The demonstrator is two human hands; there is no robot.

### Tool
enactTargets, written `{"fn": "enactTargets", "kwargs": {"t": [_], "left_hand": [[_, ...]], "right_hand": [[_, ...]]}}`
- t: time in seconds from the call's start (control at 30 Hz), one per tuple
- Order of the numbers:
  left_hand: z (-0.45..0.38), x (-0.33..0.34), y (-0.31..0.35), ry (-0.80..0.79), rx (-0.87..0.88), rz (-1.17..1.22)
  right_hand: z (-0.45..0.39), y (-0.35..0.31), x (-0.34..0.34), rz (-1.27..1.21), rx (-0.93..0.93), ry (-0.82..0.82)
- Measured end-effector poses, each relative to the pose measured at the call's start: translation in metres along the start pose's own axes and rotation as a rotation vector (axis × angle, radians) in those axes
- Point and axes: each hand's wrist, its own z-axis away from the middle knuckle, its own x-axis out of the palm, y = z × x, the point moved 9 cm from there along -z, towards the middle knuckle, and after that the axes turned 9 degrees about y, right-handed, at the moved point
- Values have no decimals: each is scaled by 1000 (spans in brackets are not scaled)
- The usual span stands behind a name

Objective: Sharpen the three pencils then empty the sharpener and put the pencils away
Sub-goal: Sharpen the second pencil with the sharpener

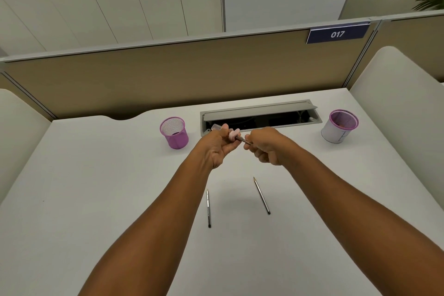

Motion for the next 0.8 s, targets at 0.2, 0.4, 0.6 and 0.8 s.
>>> {"fn": "enactTargets", "kwargs": {"t": [0.2,0.4,0.6,0.8], "left_hand": [[0,-3,4,46,14,20],[-2,1,2,31,17,47],[-2,8,1,-7,-3,70],[-3,10,4,8,14,55]], "right_hand": [[6,-27,-4,325,-494,206],[43,-44,4,726,-1140,697],[6,-28,-9,493,-486,363],[2,-32,-10,313,-376,210]]}}
